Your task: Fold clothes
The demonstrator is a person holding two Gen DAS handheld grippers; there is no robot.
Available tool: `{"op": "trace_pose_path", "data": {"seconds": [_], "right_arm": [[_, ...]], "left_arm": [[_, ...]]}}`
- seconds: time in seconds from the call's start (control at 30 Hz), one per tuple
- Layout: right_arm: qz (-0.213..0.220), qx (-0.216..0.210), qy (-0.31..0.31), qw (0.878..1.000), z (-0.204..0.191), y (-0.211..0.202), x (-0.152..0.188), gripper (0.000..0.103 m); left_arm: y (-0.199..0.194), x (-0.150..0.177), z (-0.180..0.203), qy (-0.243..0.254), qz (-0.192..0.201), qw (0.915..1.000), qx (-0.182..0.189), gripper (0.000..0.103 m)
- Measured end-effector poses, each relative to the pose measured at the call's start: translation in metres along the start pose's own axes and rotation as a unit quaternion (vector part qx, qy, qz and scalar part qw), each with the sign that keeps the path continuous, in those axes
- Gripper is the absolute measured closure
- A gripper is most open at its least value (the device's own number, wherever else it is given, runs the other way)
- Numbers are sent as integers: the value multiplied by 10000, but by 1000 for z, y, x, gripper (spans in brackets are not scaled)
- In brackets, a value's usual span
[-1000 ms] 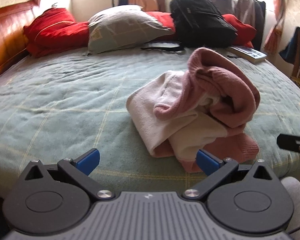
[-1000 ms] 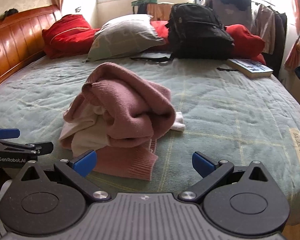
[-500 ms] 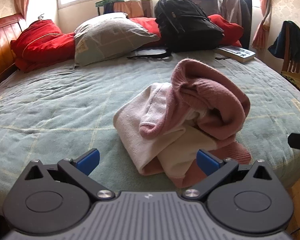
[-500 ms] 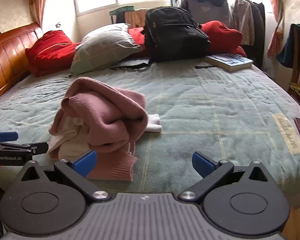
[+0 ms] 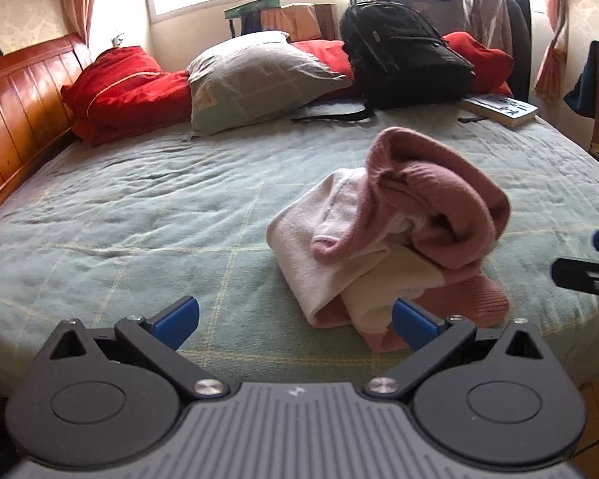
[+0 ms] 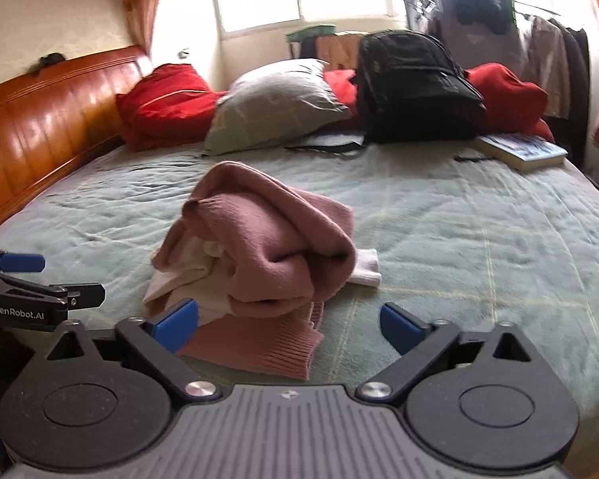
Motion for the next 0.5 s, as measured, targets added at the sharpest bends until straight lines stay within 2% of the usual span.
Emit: {"op": "trace_pose_path", "data": {"seconds": [0.17,0.27,0.5], "right_arm": [[-133,11,-101,9999,8,-2,8,26],[-215,94,-168,9996,14,-2,13,27],[-308,88,-230,9992,15,-3,18,27]], "left_arm": [[-1,-3,14,109,65,9999,95,1],[0,-3,21,93,66,9997,231,1],[-2,2,20,-36,57,9996,284,1]]}}
Point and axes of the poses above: each gripper's, at about its wrist camera, not at the fingertips, and y roughly the way its jaws point, z to its right, x to its underside, the point moved 7 cm from there along y, roughly the way its jaws point, and after that the axes turned 5 degrees about -y, right-handed, at the moved point
